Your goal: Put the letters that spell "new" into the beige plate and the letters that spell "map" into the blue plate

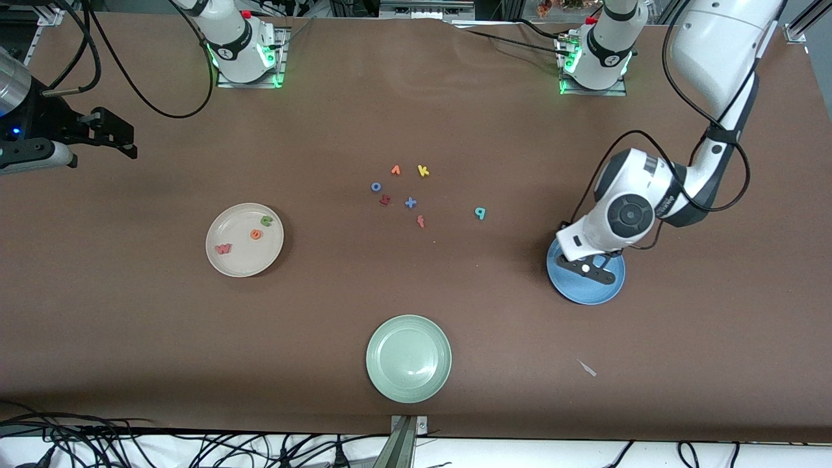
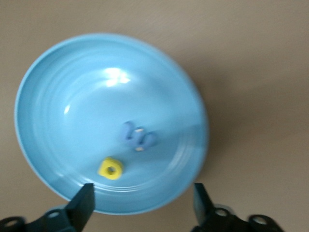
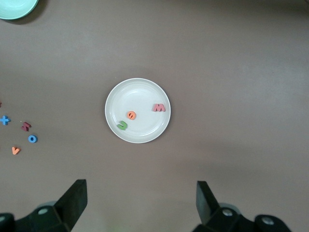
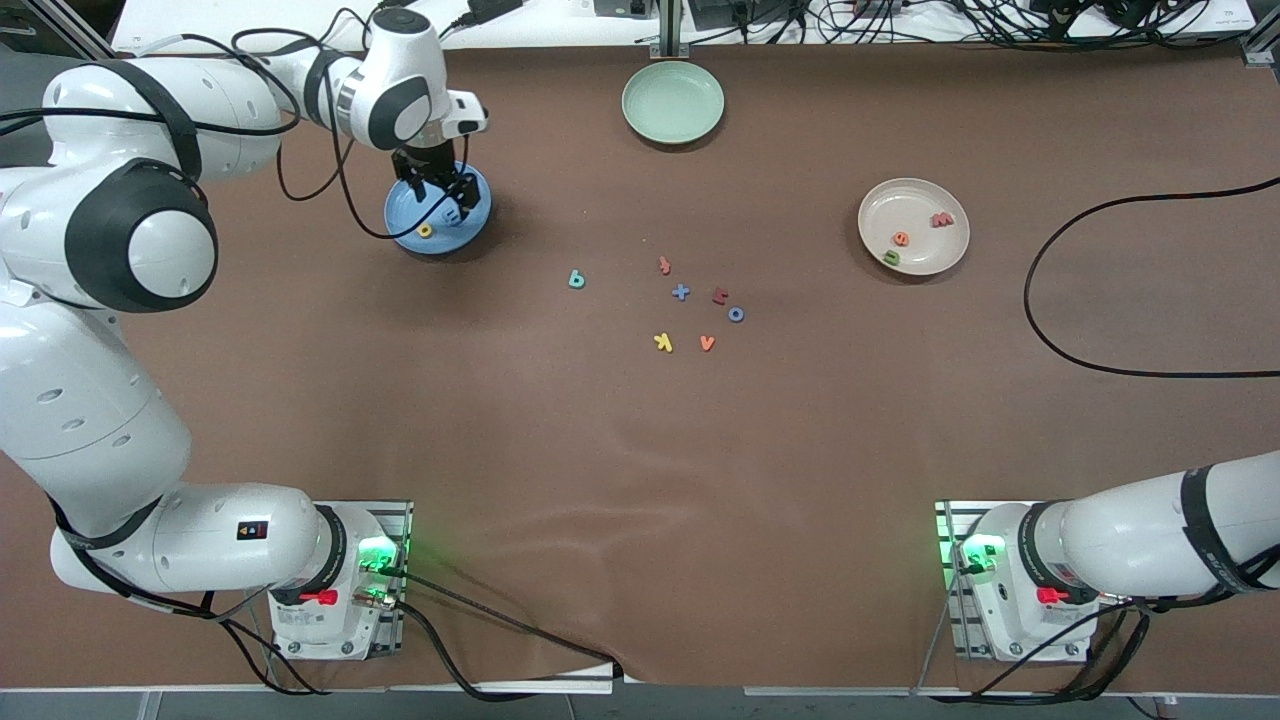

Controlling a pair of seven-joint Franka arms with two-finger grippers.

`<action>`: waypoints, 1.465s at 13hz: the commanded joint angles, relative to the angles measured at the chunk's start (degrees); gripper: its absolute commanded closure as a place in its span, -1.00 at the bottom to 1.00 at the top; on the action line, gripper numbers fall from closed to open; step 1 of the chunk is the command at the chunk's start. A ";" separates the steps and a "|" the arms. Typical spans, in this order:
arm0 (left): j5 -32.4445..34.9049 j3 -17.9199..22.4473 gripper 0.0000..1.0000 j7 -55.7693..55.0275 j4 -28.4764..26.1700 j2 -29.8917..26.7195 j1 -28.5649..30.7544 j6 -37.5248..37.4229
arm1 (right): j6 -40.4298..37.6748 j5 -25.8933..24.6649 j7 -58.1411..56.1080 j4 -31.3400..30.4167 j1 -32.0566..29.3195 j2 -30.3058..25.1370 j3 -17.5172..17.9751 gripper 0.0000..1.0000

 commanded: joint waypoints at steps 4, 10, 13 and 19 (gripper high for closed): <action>-2.85 -8.40 -1.00 -20.94 -0.65 -0.67 -5.58 -0.45 | -0.68 -0.09 -0.19 1.74 -0.45 0.74 0.20 -1.00; -1.19 -8.05 -1.00 -33.64 -1.70 7.42 -10.61 11.07 | -0.68 -0.18 -0.19 1.74 -0.54 0.83 0.20 -1.00; 2.15 -8.14 -0.83 -33.91 -1.71 9.35 -10.71 11.16 | -0.68 -0.09 -0.19 1.74 -0.54 0.74 0.12 -1.00; 2.33 -8.05 0.53 -33.82 -3.11 9.88 -11.67 11.16 | -0.68 0.00 -0.19 1.74 -0.54 0.74 0.12 -1.00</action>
